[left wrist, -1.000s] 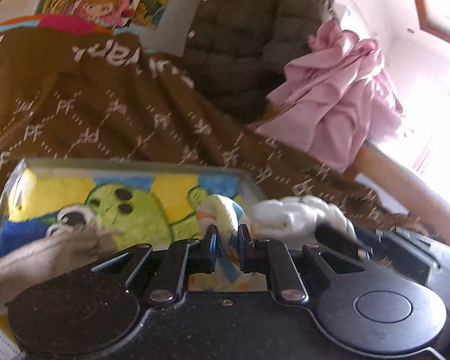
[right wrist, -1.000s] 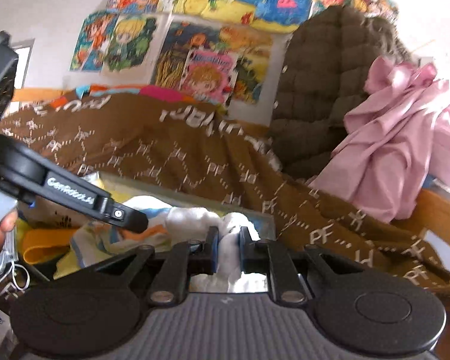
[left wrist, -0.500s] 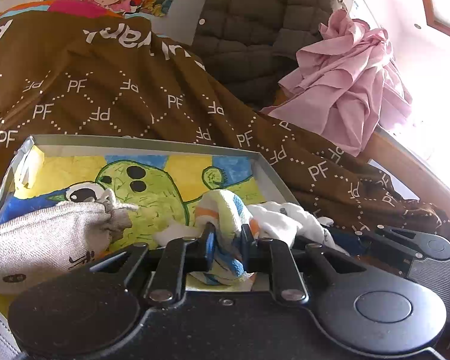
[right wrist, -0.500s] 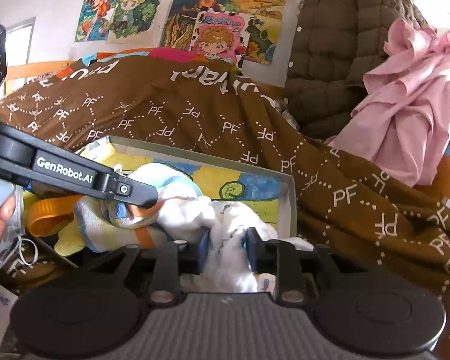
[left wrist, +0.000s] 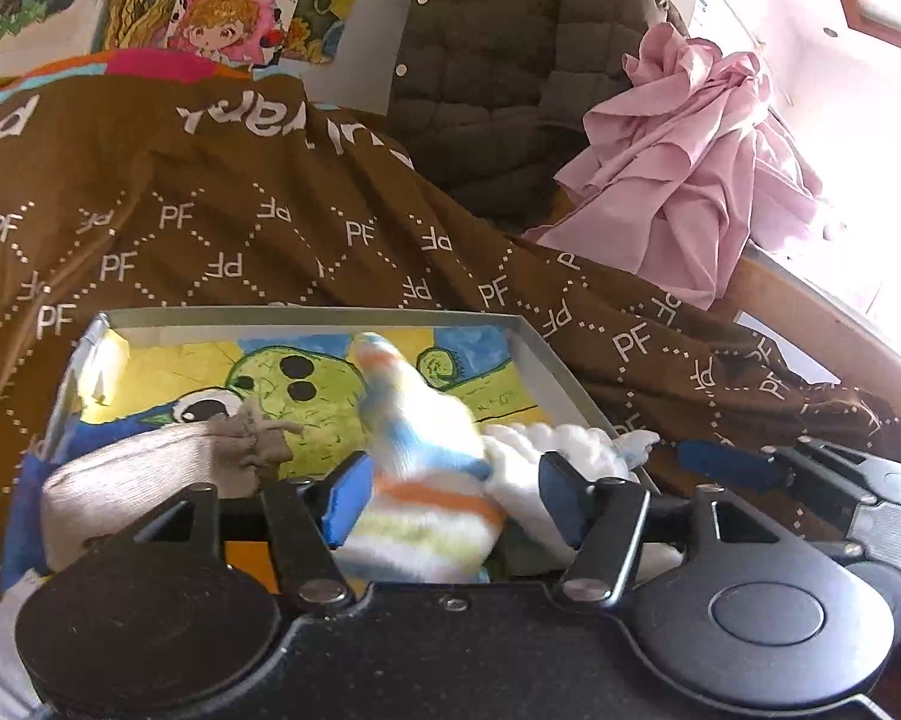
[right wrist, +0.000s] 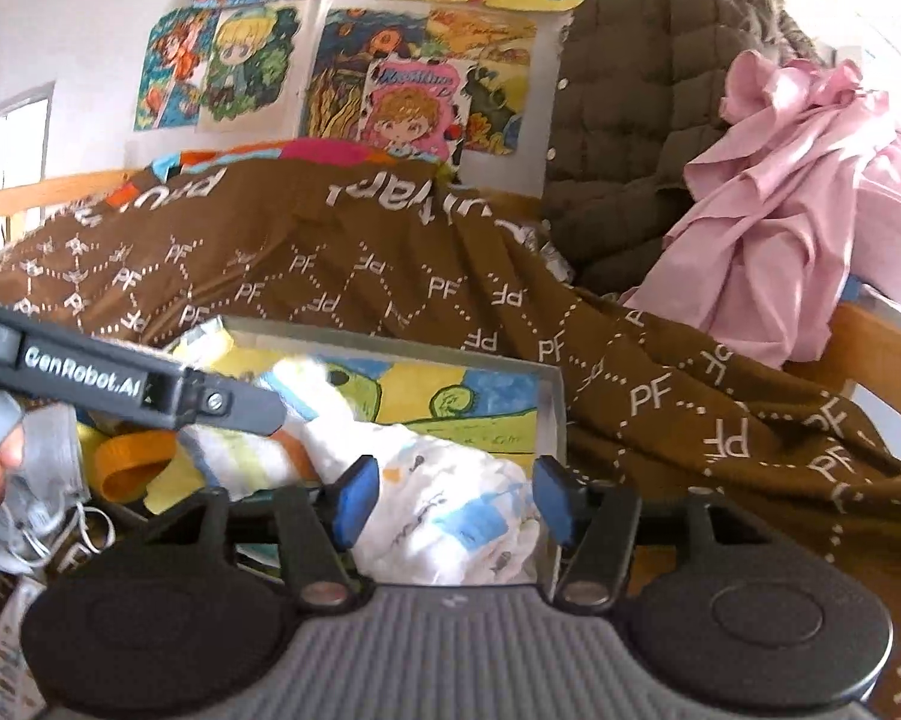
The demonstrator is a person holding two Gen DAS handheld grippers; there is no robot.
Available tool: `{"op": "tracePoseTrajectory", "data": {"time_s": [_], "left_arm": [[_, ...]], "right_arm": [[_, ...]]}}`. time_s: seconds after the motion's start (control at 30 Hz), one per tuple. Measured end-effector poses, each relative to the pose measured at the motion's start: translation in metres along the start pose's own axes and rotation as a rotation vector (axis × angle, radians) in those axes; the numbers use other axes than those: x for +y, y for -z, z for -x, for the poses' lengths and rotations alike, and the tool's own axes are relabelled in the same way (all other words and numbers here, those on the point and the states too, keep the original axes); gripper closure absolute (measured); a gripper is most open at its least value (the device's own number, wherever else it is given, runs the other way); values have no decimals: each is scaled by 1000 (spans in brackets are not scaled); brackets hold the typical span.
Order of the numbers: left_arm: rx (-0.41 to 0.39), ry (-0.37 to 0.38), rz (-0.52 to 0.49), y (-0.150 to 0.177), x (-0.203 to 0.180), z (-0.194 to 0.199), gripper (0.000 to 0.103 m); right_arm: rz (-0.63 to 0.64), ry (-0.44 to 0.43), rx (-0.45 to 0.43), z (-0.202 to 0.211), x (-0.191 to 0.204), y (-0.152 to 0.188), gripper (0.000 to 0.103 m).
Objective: Organize soft objects
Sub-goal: 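Open the left gripper over the tray while the right gripper releases the white cloth there, then move both open grippers back from the tray toward the white face mask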
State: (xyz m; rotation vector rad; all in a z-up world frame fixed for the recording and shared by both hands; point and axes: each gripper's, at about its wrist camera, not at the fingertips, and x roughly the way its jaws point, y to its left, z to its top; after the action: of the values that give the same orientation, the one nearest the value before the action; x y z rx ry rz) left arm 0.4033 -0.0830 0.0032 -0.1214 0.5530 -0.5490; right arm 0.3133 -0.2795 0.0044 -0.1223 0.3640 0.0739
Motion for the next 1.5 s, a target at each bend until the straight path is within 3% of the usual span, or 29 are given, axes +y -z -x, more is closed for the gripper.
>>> {"op": "tracePoseTrajectory", "data": {"time_s": [0.37,0.53,0.63,1.1,1.5], "left_arm": [[-57,-71,-71,4,-14,52,18],[-123,-101,-112,8,-25,83,1],[-136,-128,-121,12,-30,102,1],[-94,-270,-53,50,-38,197,1],[-87,-270,1,105,-69,253,1]], "right_arm": [[-61,-13,-79,53,-1,-5,19],[-99,-33,-79,75,0,-4,9],[-139,-57,-64,87,2,-2,5],[-107,-122,-94,156,27,3,0],[-150,-126,-70,214,37,26,0]]}}
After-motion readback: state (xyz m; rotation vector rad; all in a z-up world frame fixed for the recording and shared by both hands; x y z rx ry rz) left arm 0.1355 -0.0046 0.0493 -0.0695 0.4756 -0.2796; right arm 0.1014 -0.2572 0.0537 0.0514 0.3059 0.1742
